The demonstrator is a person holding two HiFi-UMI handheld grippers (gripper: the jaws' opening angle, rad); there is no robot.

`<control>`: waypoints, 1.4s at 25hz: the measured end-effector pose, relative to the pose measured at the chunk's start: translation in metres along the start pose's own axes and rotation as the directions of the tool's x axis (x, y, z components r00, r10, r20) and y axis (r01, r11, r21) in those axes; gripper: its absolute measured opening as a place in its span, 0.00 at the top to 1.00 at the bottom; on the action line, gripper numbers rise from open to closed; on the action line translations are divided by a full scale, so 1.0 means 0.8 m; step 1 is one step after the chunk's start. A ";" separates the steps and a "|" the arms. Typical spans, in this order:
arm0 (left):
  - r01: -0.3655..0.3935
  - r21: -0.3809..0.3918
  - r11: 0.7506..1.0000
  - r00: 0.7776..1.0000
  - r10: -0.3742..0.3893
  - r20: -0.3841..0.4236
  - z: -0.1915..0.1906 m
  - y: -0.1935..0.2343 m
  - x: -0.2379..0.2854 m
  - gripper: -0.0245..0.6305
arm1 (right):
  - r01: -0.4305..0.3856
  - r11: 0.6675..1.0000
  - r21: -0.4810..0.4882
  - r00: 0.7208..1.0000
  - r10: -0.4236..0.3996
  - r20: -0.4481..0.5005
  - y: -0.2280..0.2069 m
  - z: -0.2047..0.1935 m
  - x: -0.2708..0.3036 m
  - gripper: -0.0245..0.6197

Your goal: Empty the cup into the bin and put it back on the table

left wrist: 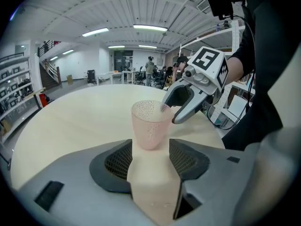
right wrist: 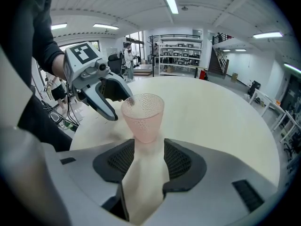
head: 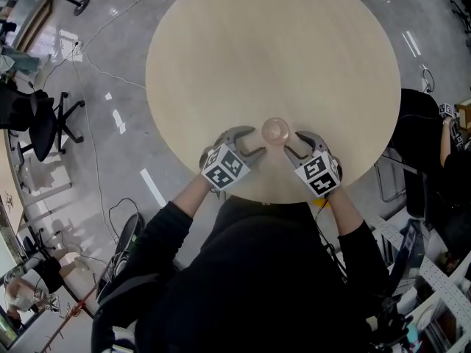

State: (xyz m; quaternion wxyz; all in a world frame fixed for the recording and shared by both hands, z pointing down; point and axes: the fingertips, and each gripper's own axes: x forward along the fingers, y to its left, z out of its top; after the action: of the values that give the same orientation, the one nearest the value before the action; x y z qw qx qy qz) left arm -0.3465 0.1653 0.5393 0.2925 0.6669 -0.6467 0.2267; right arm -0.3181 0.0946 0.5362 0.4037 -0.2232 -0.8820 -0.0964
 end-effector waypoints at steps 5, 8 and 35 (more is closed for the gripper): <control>0.025 -0.116 0.993 0.996 -0.015 0.088 0.006 -0.010 -0.033 0.58 | 0.052 0.996 0.075 0.998 -0.054 0.023 0.000 -0.008 -0.020 0.65; 0.058 -0.167 0.984 0.987 -0.032 0.156 0.018 -0.023 -0.055 0.60 | 0.083 0.989 0.122 0.995 -0.089 0.046 0.007 -0.006 -0.037 0.65; 0.065 -0.305 0.950 0.815 0.126 0.565 0.208 -0.091 -0.188 0.93 | 0.157 0.919 0.363 0.749 -0.350 0.563 0.020 0.174 -0.261 0.94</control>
State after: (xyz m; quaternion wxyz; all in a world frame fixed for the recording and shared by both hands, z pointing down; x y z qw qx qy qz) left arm -0.2959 0.1608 0.3091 0.1797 0.6390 -0.7430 -0.0862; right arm -0.2838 0.0916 0.2872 0.1041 -0.0570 -0.9912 0.0590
